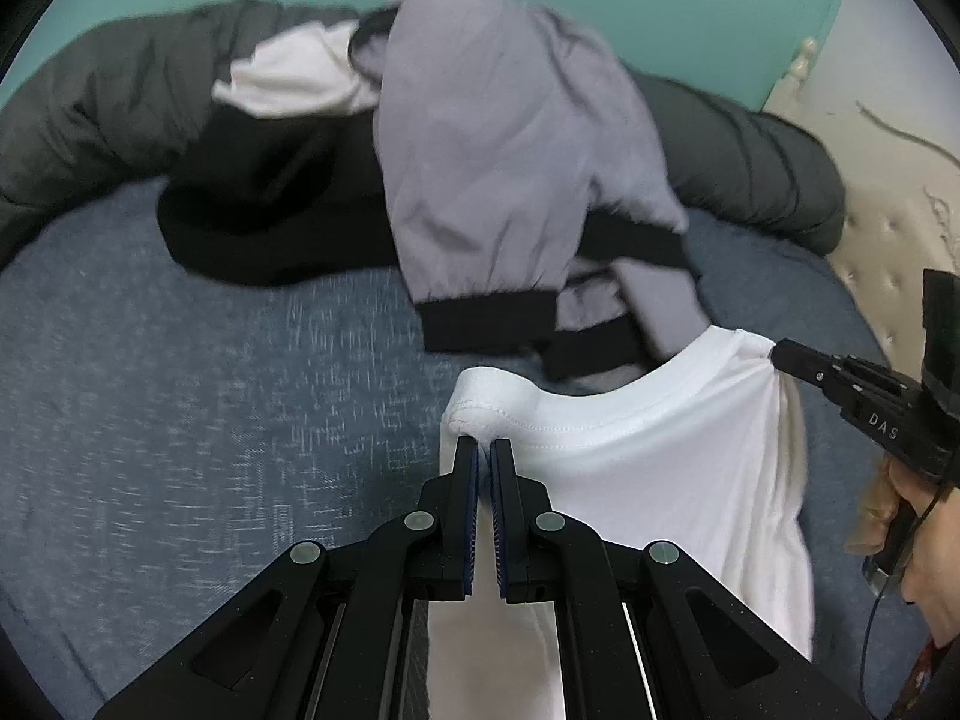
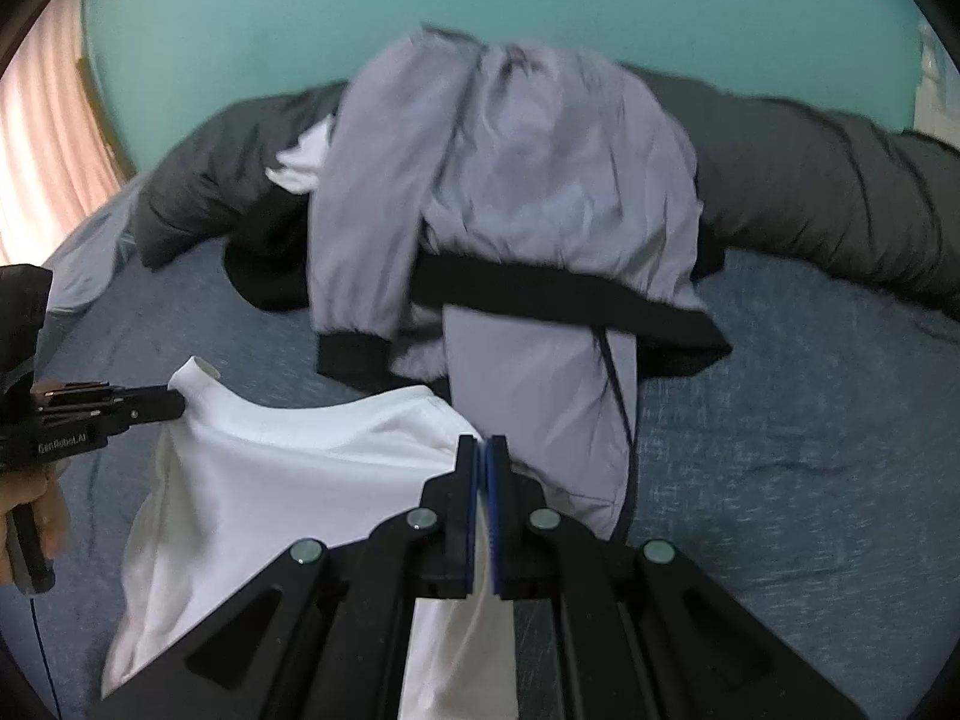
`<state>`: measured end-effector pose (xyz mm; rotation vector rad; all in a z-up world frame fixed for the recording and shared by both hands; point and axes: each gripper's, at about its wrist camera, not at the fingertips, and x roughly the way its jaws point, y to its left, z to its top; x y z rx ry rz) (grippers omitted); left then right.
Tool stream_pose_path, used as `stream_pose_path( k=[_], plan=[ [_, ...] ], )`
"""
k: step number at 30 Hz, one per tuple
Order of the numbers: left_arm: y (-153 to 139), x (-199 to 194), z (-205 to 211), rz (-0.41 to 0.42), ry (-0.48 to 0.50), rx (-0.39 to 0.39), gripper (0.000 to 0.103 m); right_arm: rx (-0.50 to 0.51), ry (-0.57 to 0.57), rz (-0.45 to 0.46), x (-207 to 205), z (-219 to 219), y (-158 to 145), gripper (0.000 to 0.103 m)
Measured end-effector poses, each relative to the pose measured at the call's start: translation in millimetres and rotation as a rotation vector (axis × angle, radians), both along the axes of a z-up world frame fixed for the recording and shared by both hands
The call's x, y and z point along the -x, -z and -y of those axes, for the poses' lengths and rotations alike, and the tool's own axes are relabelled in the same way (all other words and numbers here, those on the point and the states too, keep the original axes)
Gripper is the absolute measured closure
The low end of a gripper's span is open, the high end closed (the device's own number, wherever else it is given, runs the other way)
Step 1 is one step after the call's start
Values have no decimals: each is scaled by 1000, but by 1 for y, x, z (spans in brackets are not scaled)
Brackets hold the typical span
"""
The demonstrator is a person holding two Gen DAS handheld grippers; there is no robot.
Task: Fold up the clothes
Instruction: 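Lower the hanging shirt onto the bed with both grippers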
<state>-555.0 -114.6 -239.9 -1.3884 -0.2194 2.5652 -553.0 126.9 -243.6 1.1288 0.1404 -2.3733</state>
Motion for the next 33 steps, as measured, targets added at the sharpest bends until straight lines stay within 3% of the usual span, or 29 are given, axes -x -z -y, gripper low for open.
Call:
stream_pose_path(
  k=[8,14,16,19,21,25,28,33],
  plan=[
    [58,20,-4,54,2,21,98,-58,1,51,17,10,51,101],
    [74,23,-1,59,-15,-5,95,-93,17,58,23,9,65,100],
    [71,22,4,57,-22,-25,86,-85,47,34,21,5,61,100],
    [59,14,13,45,-36,-62,65,-31,104,20,15,-10,48,87],
    [45,2,23,20,-46,-104,63,21,113,3,4,-23,36,71],
    [22,-36,42,10,-76,-169,60,167,151,24,-31,-55,16,69],
    [10,-72,48,20,-81,-172,59,252,179,57,-71,-77,9,67],
    [6,-140,51,52,-88,-174,59,297,174,92,-148,-100,7,61]
  ],
)
